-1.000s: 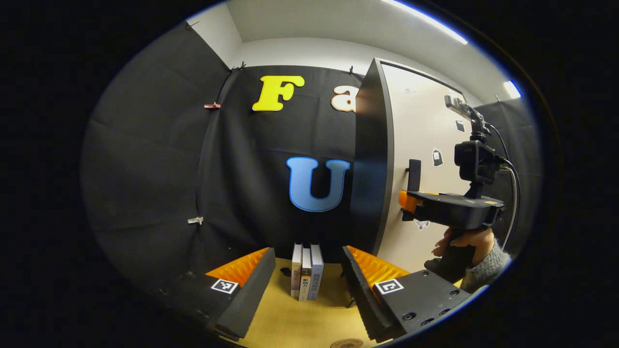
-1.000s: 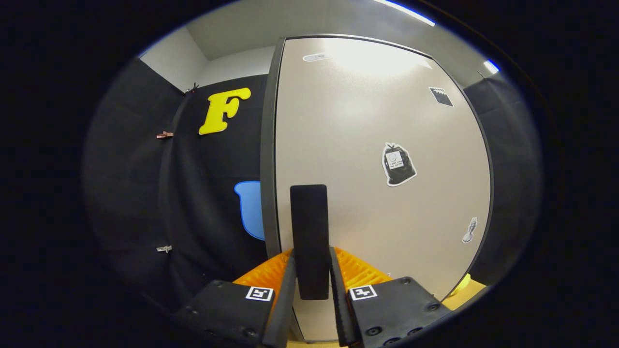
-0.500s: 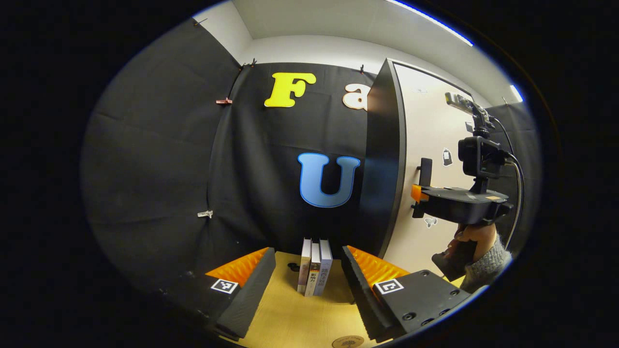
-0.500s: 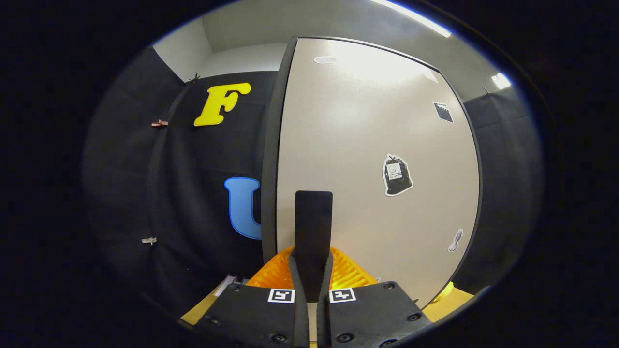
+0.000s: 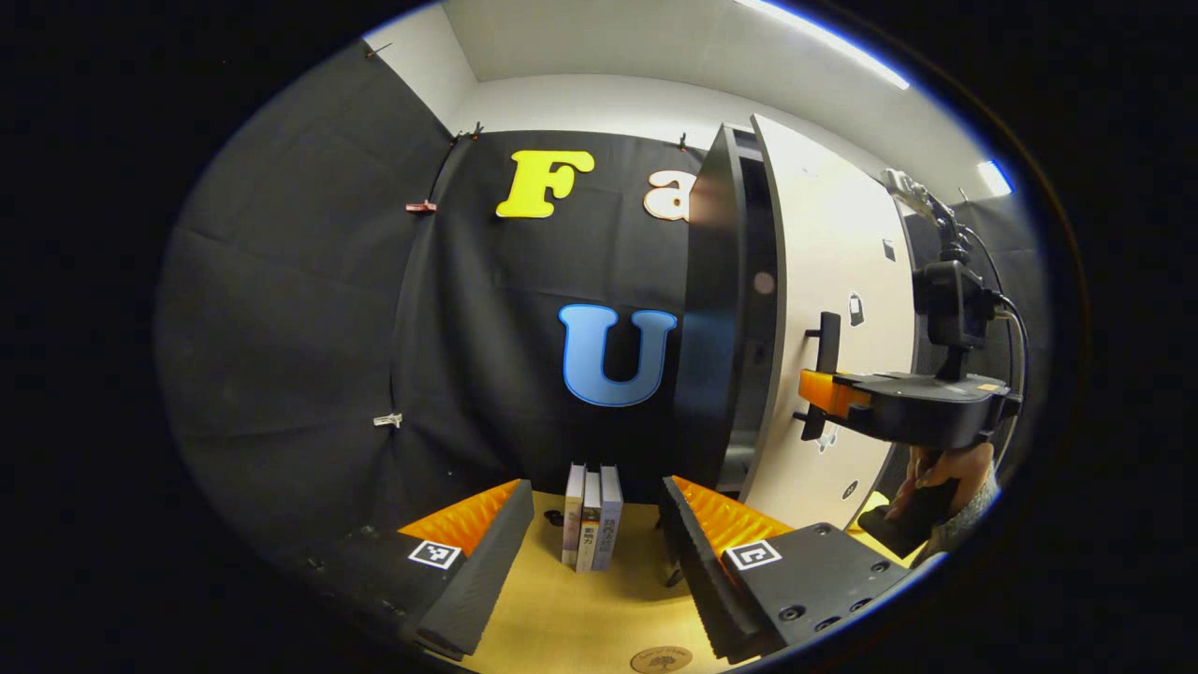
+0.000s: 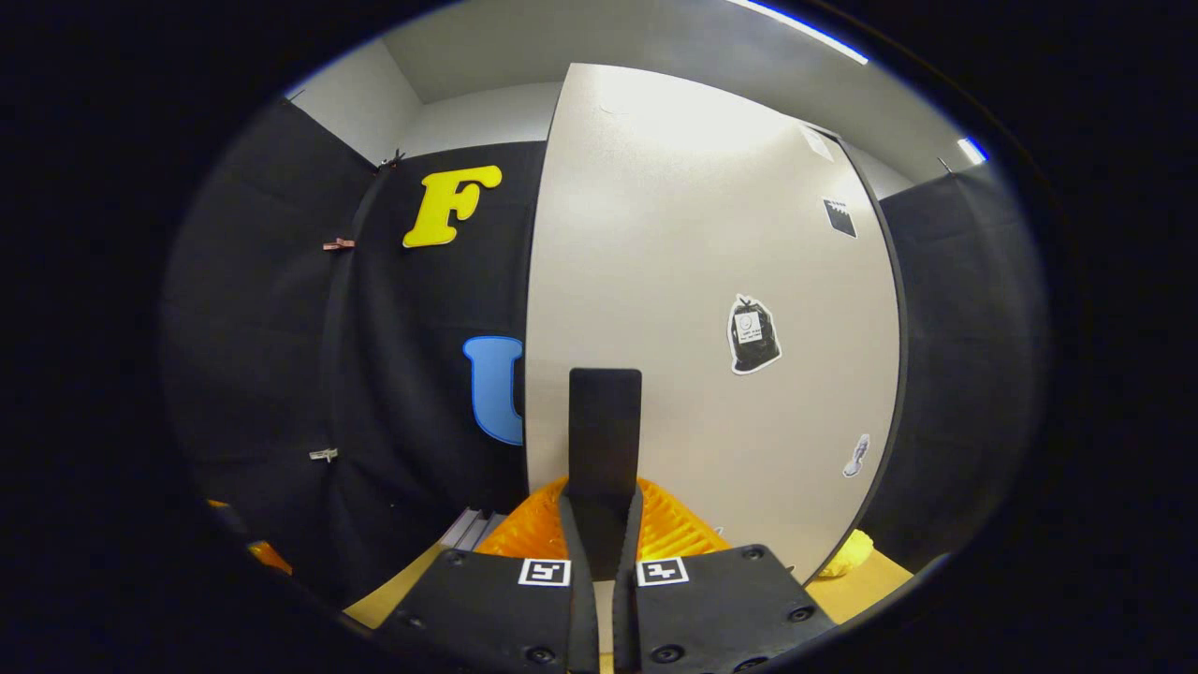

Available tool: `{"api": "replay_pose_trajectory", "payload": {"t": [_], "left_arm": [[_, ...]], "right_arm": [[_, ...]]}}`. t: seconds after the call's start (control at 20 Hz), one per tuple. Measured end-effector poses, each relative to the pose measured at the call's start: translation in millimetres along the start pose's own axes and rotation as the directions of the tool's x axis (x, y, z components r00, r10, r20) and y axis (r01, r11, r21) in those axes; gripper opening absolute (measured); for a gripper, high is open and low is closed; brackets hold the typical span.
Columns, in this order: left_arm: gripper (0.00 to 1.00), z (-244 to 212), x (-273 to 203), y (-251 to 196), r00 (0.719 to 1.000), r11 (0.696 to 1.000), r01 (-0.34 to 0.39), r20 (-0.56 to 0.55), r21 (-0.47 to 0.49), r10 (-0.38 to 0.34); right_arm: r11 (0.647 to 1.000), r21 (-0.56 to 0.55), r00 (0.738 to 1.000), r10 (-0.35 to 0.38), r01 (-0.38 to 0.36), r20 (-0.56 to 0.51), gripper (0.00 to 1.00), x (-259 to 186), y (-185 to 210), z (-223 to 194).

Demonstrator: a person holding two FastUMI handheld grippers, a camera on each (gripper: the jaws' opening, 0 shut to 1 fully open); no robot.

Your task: Open the cabinet door with the right hand, grasp the bottle in the cabinet with the left hand and place it on the coaster, then close the cabinet door with the right hand.

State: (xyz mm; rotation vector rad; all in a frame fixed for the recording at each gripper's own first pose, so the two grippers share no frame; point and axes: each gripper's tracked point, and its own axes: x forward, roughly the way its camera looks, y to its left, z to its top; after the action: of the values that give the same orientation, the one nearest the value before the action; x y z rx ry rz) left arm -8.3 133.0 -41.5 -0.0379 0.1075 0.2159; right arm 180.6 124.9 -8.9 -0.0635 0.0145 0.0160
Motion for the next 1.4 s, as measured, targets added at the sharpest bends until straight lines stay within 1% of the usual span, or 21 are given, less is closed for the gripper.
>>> {"api": "replay_pose_trajectory", "payload": {"t": [0.15,0.35,0.4,0.45,0.5,0.55,0.6,0.65,0.8,0.85,0.95,1.0,1.2,1.4], "left_arm": [[0.87,2,-9,-24,0.999,0.999,0.039,0.001,0.004,-0.039],[0.87,7,-18,-57,0.993,0.993,0.112,0.019,0.031,-0.112],[0.83,6,-19,-66,0.991,0.991,0.130,0.020,0.035,-0.131],[0.83,6,-19,-74,0.988,0.988,0.150,0.018,0.037,-0.151],[0.87,4,-19,-83,0.985,0.985,0.170,0.018,0.035,-0.171],[0.87,4,-18,-91,0.983,0.982,0.185,0.020,0.028,-0.185],[0.83,2,-17,-99,0.979,0.979,0.201,0.017,0.019,-0.201],[0.87,1,-16,-108,0.975,0.975,0.222,0.012,0.009,-0.222],[0.87,0,-17,-131,0.960,0.960,0.280,0.005,-0.012,-0.280],[0.83,0,-16,-136,0.956,0.956,0.293,0.004,-0.016,-0.293],[0.83,-3,-14,-147,0.949,0.949,0.316,-0.003,-0.015,-0.316],[0.87,-5,-13,-152,0.945,0.945,0.327,-0.007,-0.014,-0.328],[0.87,-11,-14,-174,0.929,0.929,0.369,-0.028,-0.024,-0.369],[0.87,-7,-19,-203,0.913,0.913,0.407,-0.023,-0.016,-0.407]], "right_arm": [[1.000,0.009,1.000,0.003,-0.003,-0.007,0.11,-17,-5,3],[1.000,0.005,1.000,0.020,-0.019,-0.022,0.11,-47,-18,6],[1.000,0.005,0.999,0.020,-0.020,-0.024,0.11,-56,-25,4],[1.000,0.006,0.999,0.023,-0.023,-0.025,0.10,-63,-29,4],[1.000,0.008,0.999,0.027,-0.027,-0.024,0.10,-68,-33,5],[1.000,0.012,0.999,0.025,-0.025,-0.024,0.11,-72,-37,5],[1.000,0.012,1.000,0.020,-0.019,-0.024,0.11,-74,-41,5],[1.000,0.007,1.000,0.014,-0.014,-0.025,0.11,-78,-45,5],[1.000,-0.002,1.000,-0.009,0.009,-0.024,0.10,-94,-58,6],[1.000,-0.001,1.000,-0.017,0.017,-0.024,0.11,-100,-63,6],[0.999,0.008,0.999,-0.040,0.040,-0.024,0.10,-110,-75,7],[0.998,0.014,0.998,-0.054,0.054,-0.027,0.10,-116,-81,7],[0.992,0.048,0.992,-0.114,0.116,-0.045,0.10,-135,-109,7],[0.981,0.073,0.983,-0.173,0.178,-0.061,0.09,-151,-143,6]]}}
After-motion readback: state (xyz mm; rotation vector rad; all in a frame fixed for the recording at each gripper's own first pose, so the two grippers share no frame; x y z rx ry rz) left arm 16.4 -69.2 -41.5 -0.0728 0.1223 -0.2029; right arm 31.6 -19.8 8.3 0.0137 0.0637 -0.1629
